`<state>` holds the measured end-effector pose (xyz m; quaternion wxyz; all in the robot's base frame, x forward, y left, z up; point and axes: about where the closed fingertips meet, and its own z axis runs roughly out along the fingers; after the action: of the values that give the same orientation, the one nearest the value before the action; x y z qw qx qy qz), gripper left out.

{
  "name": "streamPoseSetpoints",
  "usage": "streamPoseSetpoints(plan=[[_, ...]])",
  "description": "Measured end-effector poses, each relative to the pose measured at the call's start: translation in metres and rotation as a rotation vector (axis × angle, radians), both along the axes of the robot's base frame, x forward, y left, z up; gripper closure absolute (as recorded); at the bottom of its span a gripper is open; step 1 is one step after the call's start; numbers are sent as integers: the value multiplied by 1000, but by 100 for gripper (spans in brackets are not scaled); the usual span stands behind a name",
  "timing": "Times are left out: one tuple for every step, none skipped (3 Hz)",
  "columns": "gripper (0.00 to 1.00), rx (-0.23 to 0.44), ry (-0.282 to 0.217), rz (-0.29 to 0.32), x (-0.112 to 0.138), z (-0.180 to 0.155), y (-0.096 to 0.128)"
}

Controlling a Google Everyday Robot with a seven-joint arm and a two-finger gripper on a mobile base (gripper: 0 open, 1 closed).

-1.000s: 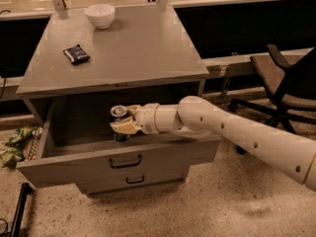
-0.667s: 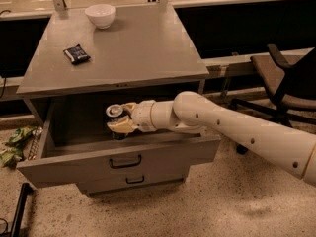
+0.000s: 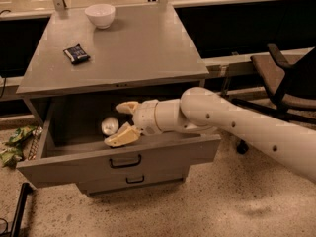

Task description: Place pepsi can into top drawer

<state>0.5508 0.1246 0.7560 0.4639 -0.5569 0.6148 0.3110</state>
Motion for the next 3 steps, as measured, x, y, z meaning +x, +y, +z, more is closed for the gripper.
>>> streamPoseSetpoints(plan=[[0,-2,11,-12,-30,37,-15],[0,17,53,-75,-67,108,-53],[0,82,98,-197,-77,165,-102]])
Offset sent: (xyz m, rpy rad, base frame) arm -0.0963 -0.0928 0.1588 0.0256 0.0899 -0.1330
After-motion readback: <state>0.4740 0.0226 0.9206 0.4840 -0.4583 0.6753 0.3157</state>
